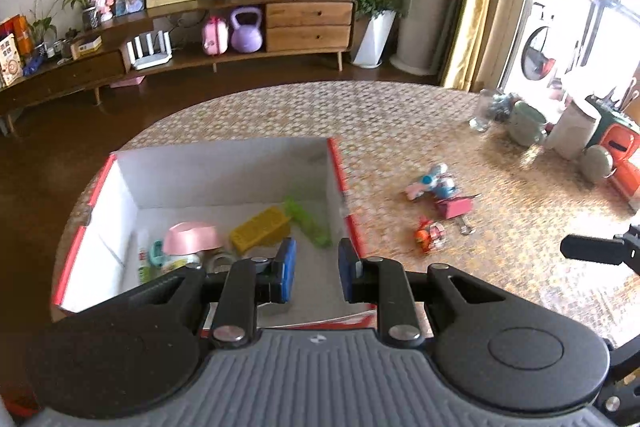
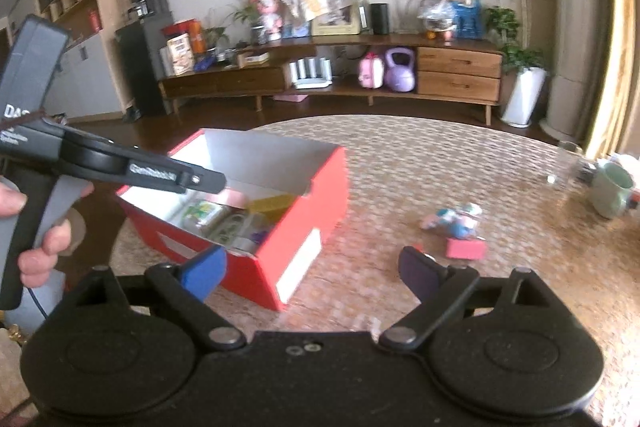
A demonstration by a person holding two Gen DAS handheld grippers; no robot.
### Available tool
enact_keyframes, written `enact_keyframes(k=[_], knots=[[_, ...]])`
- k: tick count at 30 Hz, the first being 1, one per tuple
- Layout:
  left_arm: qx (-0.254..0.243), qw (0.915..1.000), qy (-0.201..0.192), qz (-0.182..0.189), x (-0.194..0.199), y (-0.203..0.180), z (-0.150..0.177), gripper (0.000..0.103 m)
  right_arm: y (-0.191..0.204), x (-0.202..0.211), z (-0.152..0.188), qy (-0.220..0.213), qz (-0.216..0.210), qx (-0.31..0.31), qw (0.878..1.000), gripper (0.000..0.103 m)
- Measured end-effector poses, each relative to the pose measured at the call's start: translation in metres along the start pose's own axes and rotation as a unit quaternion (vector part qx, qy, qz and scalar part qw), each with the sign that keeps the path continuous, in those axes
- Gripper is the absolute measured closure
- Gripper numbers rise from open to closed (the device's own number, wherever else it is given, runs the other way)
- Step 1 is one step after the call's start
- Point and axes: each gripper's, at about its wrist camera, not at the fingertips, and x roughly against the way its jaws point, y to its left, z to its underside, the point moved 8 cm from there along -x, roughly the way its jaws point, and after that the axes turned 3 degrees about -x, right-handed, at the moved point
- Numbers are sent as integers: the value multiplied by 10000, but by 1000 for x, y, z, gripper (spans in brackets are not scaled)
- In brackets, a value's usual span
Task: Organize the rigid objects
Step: 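Withdraw both grippers from the box toward the pink binder clip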
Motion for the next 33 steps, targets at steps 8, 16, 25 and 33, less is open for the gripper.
enact_keyframes(k=[8,16,25,33], knots=[[-33,9989,-361,285,-6,-45,2,30,-53,21,20,-190,442,-155,9987,9],[-149,9977,-286,588,-26,-86,10,23,-102,28,29,-266,709,-511,9958,5],[-203,9971,-168,720,-60,-117,17,19,-141,12,29,-188,851,-749,9934,4],[-6,9969,-53,787,-95,-123,22,3,-165,-21,27,10,797,-823,9934,4]])
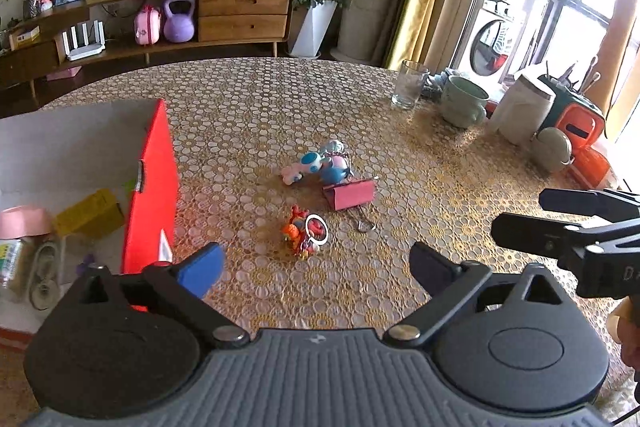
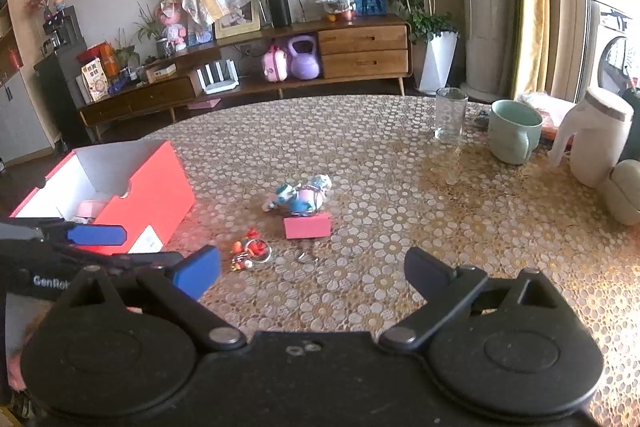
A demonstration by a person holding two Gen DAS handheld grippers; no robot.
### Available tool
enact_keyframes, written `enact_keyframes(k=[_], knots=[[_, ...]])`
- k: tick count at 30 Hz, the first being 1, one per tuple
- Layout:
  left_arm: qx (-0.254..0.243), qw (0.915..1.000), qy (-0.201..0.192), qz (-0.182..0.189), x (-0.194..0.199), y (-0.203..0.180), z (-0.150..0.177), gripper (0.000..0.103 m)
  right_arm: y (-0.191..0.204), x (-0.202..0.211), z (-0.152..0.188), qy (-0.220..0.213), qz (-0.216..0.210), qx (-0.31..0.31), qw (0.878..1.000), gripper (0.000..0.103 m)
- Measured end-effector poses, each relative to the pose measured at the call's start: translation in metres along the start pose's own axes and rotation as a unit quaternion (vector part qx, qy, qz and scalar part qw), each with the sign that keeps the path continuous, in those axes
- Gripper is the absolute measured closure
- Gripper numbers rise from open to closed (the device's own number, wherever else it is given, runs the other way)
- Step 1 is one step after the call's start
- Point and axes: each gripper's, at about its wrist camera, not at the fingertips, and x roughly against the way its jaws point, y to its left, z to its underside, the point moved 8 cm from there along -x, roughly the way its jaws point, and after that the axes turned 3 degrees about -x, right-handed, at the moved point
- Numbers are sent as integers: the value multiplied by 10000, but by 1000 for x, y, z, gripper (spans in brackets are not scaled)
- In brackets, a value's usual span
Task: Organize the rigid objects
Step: 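Withdraw both grippers from the box toward the pink binder clip, then grasp the pink binder clip with the right gripper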
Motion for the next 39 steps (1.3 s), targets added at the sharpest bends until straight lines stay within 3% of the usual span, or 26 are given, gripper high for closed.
enact_keyframes(k=[3,7,13,18,23,39], knots=[[31,10000,4,75,-13,-1,1,3,-1,-18,0,137,-24,-1,9999,4],[23,9998,32,-181,-32,3,2,2,-6,-42,-6,258,-97,-121,9995,4],[-186,9993,216,-255,-61,3,9,2,-12,-77,-14,491,-205,-362,9979,4],[23,9996,205,-172,-78,9,9,2,-10,-107,-14,662,-114,-341,9972,5],[-90,9993,210,-281,-92,10,12,2,-4,-133,-10,819,-31,-235,9964,5],[-381,9981,4,-483,-112,12,9,3,3,-175,-1,1177,143,-94,9929,22]])
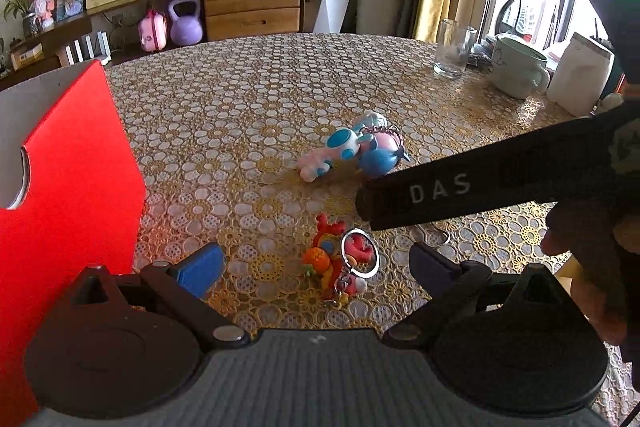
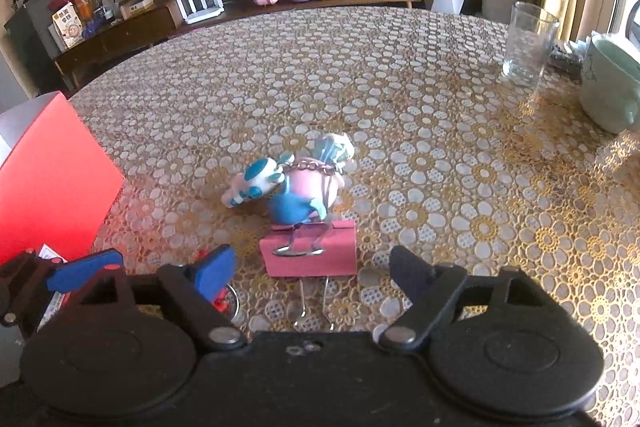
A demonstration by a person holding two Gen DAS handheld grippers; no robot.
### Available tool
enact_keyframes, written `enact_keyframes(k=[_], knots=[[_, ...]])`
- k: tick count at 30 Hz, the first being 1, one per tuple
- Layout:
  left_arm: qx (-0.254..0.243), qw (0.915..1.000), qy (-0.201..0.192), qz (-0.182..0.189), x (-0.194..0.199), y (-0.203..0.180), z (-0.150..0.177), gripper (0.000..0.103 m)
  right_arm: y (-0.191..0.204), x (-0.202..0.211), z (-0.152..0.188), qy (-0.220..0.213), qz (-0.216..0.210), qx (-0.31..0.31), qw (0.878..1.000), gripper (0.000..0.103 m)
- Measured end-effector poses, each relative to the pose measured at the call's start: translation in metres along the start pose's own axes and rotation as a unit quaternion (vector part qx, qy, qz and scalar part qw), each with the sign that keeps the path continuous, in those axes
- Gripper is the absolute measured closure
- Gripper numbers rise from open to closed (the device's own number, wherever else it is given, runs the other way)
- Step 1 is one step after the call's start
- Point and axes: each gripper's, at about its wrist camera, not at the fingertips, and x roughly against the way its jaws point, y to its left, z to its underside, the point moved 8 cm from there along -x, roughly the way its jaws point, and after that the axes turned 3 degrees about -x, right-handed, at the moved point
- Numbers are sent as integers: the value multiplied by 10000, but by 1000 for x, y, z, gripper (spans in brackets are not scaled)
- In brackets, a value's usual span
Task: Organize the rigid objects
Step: 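Grasp the pink binder clip with the right gripper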
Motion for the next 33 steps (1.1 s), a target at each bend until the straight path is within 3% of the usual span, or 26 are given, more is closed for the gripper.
enact_keyframes(k=[5,8,10,14,16,33], knots=[[-32,10000,-39,42,-2,-2,-1,10,2,-2,-1,-38,48,60,10000,26],[-62,10000,-18,49,-3,-3,-1,26,4,-2,-1,-45,100,70,9999,32],[-68,9999,42,115,-4,-3,1,43,4,-2,-1,-43,100,63,9999,37],[-185,9998,45,88,-5,-6,2,53,1,0,-1,-95,170,25,9998,48],[-290,9995,46,121,-5,-9,1,64,0,0,-1,-110,110,-34,9999,53],[-44,9995,235,191,12,-1,6,67,-12,56,20,-371,8,-271,9989,54]])
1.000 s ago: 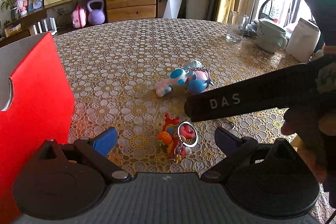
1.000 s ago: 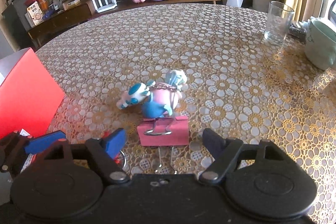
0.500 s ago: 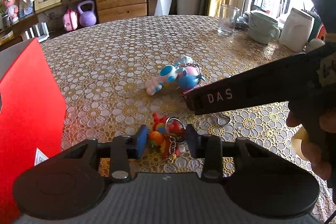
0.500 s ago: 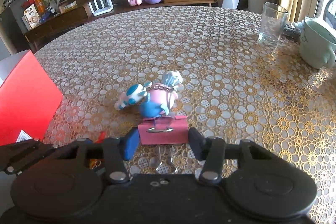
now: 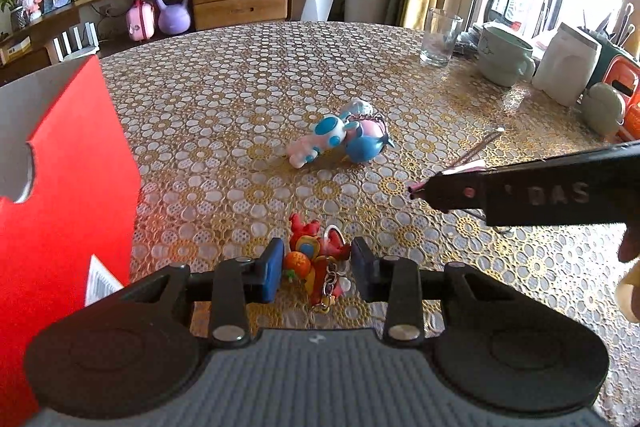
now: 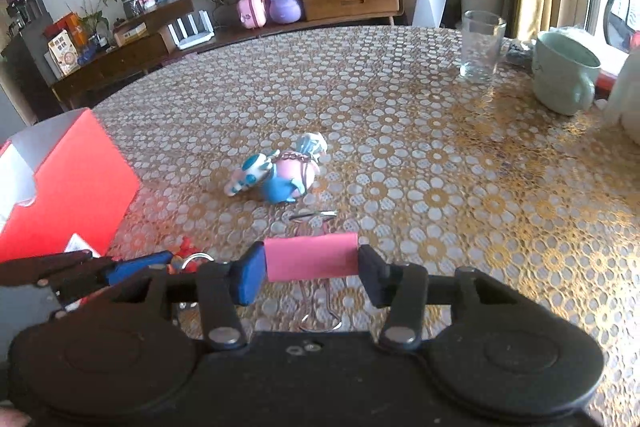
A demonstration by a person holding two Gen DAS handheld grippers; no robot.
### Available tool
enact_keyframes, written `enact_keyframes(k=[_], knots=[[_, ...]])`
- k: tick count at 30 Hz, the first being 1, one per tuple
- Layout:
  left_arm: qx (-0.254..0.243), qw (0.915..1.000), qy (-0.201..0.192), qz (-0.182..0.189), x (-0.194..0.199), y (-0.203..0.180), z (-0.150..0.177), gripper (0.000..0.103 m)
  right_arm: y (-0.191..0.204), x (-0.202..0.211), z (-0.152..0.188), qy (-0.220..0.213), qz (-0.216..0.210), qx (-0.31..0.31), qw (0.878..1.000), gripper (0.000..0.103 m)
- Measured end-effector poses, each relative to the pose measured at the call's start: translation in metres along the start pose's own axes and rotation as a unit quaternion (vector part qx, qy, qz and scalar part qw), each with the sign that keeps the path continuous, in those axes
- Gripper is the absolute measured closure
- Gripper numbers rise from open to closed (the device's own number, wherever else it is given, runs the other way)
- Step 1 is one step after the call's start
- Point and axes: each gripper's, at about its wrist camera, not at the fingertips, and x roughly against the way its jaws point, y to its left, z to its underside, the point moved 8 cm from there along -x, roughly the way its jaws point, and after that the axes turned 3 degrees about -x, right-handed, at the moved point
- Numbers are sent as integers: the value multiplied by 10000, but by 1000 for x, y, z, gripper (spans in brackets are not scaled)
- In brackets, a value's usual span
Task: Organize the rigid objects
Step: 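Grasp the pink binder clip with the right gripper, then lift the pink binder clip with the right gripper toward the shoebox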
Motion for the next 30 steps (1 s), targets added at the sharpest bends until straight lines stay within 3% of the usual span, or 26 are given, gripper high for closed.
enact_keyframes(k=[12,30], knots=[[58,9998,-128,171,50,-3,-4,67,21,63,12,-277,-181,96,9994,54],[428,9986,-222,228,136,31,-7,67,96,137,20,-679,-375,679,9947,54]])
